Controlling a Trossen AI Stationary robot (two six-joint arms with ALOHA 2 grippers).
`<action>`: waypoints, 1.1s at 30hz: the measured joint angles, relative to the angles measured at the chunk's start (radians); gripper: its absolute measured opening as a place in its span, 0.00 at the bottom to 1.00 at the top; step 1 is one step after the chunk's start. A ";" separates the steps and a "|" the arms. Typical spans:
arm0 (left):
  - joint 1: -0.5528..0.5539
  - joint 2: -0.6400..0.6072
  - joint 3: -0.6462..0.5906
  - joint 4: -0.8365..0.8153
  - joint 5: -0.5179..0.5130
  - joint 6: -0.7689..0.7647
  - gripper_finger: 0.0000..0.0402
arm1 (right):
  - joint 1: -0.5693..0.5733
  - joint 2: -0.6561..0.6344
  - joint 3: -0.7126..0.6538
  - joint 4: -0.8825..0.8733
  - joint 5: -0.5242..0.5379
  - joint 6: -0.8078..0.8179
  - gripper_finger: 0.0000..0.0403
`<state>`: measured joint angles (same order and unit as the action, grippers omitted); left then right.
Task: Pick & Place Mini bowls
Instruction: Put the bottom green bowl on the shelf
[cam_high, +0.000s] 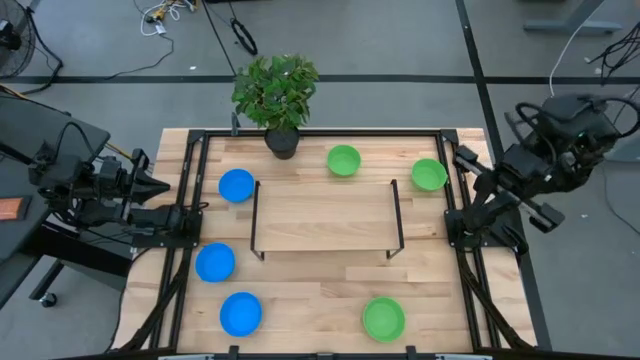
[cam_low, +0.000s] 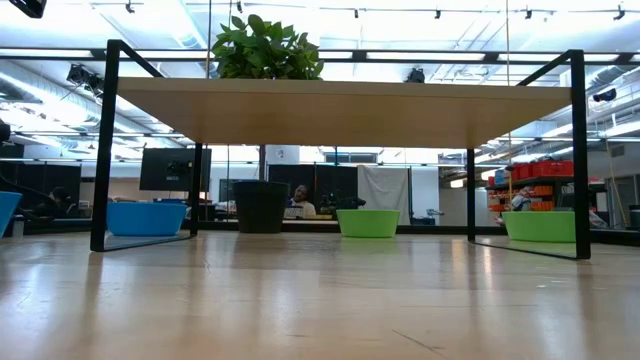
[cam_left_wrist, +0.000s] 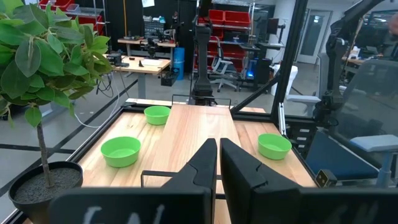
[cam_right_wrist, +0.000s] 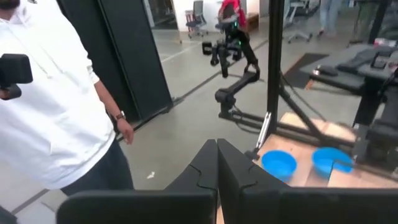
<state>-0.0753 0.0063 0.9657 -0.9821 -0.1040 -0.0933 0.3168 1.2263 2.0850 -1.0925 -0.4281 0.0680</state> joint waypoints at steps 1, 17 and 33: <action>0.000 0.000 0.000 0.000 0.000 0.000 0.06 | 0.019 0.006 0.000 -0.008 0.016 0.006 0.00; 0.000 0.000 0.000 0.000 0.000 0.000 0.06 | 0.294 0.178 0.000 -0.150 0.232 0.155 0.00; 0.000 0.000 0.000 0.000 0.000 0.000 0.06 | 0.460 0.311 0.000 -0.185 0.394 0.377 0.00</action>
<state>-0.0750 0.0059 0.9656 -0.9821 -0.1040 -0.0937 0.7769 1.5370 2.0850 -1.2773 -0.0337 0.4449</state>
